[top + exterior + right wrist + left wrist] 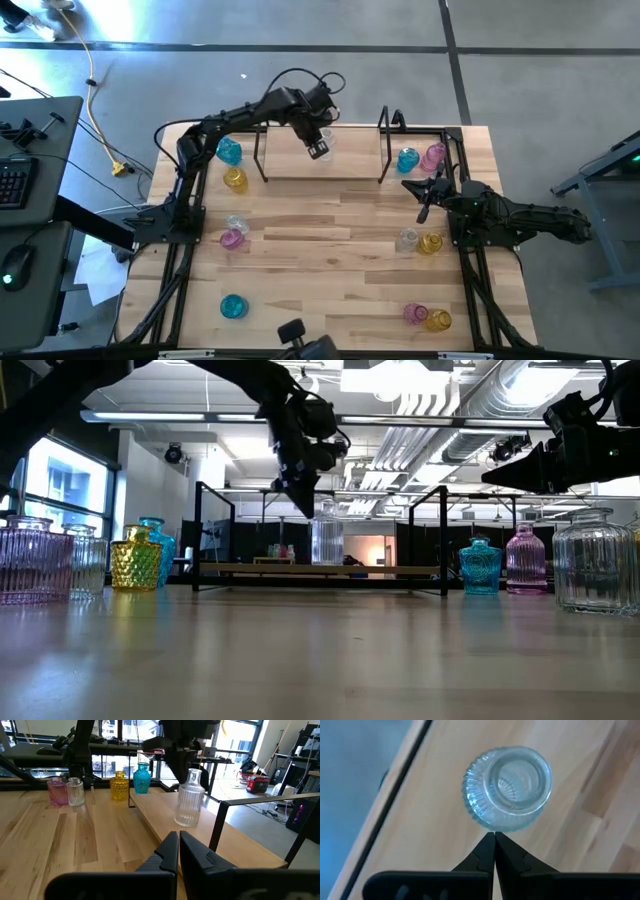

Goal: Sort vases onto shelf
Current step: Put the bottom transparent vase on the shelf

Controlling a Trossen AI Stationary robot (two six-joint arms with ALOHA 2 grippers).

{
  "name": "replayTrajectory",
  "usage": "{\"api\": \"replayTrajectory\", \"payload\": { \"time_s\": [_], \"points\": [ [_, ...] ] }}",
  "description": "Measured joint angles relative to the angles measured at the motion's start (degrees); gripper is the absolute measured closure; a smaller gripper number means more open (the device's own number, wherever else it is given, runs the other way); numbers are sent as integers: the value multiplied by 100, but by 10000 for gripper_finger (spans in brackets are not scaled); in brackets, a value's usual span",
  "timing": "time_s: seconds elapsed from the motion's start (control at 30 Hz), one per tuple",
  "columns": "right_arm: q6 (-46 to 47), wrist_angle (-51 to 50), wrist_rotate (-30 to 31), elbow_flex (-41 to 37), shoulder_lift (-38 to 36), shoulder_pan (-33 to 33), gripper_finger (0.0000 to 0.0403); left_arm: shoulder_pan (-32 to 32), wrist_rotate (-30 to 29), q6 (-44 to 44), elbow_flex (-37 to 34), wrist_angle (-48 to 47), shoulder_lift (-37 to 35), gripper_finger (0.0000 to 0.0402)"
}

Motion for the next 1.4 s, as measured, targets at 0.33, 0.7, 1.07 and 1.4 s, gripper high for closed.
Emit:
{"api": "replayTrajectory", "payload": {
  "time_s": [0.33, 0.7, 1.07, 1.4],
  "points": [
    [0, 0, 1, -2, 2, 0, 403, -2, 94, 188, 0, 480, 89, 401],
    [0, 0, 1, 0, 2, 0, 403, -13, 208, 144, 7, 909, 186, 401],
    [0, 0, 1, -2, 2, 0, 403, -42, 356, 186, 0, 1586, 225, 401],
    [0, 0, 1, -2, 2, 0, 403, -11, 365, 170, 0, 2023, 276, 401]
  ]
}}
